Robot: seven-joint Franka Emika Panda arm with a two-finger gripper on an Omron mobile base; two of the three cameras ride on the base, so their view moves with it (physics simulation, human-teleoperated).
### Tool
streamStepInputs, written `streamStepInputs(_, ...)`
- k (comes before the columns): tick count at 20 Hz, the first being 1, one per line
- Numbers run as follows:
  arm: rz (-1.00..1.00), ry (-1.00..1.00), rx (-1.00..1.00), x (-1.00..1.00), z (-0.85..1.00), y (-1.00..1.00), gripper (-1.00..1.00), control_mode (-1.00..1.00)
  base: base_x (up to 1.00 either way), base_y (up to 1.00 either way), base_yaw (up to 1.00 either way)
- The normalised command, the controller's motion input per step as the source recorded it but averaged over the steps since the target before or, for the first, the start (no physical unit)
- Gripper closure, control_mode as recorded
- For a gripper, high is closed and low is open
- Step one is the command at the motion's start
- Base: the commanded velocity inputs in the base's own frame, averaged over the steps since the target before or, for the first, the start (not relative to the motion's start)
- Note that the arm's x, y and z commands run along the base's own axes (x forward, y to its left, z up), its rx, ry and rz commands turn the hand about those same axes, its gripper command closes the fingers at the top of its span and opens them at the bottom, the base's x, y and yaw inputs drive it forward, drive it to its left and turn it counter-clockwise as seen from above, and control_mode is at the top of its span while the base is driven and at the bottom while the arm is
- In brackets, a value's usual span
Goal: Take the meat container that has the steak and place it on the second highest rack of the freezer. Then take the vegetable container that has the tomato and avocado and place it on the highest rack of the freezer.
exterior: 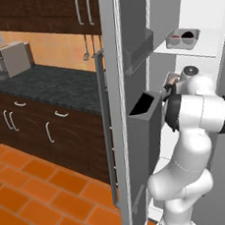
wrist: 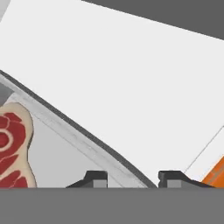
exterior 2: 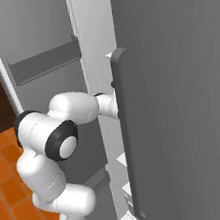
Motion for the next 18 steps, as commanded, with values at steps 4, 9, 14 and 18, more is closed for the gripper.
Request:
streamStepInputs(4, 0.00, -0.02, 0.00, 0.24, -0.01, 0.00, -1.00, -1.00, 0.00, 0.00, 0.00)
streamStepInputs(9, 0.00, -0.20, -0.01, -0.35, 0.07, 0.20, -1.00, -1.00, 0.00, 0.00, 0.00)
streamStepInputs(14, 0.00, -0.15, 0.00, -0.67, 0.36, 0.38, -1.00, -1.00, 0.00, 0.00, 0.00)
streamStepInputs(18, 0.00, -0.13, 0.00, -0.69, 0.45, 0.36, -1.00, -1.00, 0.00, 0.00, 0.00)
